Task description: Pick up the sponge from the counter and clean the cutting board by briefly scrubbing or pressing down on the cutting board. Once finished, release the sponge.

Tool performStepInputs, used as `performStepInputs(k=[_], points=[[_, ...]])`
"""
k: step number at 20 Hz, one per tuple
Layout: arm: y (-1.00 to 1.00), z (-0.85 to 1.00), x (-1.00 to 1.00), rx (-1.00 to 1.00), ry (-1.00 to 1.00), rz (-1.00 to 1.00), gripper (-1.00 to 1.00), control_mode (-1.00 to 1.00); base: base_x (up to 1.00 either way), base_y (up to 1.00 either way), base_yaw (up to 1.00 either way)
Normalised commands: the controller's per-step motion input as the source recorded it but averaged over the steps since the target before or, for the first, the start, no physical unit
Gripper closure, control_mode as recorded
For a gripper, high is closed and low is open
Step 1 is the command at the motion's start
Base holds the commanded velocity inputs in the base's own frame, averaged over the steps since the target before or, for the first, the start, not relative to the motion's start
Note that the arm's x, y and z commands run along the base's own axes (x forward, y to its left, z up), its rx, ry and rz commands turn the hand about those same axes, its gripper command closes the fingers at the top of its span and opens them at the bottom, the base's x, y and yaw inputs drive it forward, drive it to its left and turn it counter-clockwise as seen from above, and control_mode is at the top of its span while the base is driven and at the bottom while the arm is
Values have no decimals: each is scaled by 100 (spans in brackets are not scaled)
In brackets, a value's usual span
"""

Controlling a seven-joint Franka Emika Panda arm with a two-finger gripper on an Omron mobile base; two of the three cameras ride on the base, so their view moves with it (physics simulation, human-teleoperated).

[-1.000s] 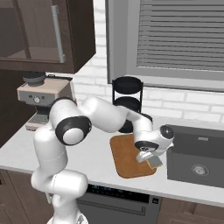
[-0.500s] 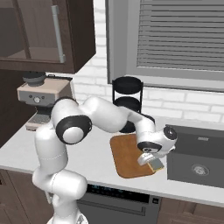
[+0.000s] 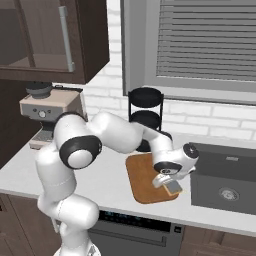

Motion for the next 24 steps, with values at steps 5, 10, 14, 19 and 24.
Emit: performStepInputs(k=[5, 10, 14, 19, 24], points=[[47, -6, -16, 0, 0, -8, 100, -100, 0, 0, 0], [56, -1, -6, -1, 0, -9, 100, -100, 0, 0, 0], [58, -2, -8, -1, 0, -9, 100, -100, 0, 0, 0], [54, -8, -15, 0, 0, -9, 100, -100, 0, 0, 0], [50, -19, -12, 0, 0, -8, 100, -100, 0, 0, 0]])
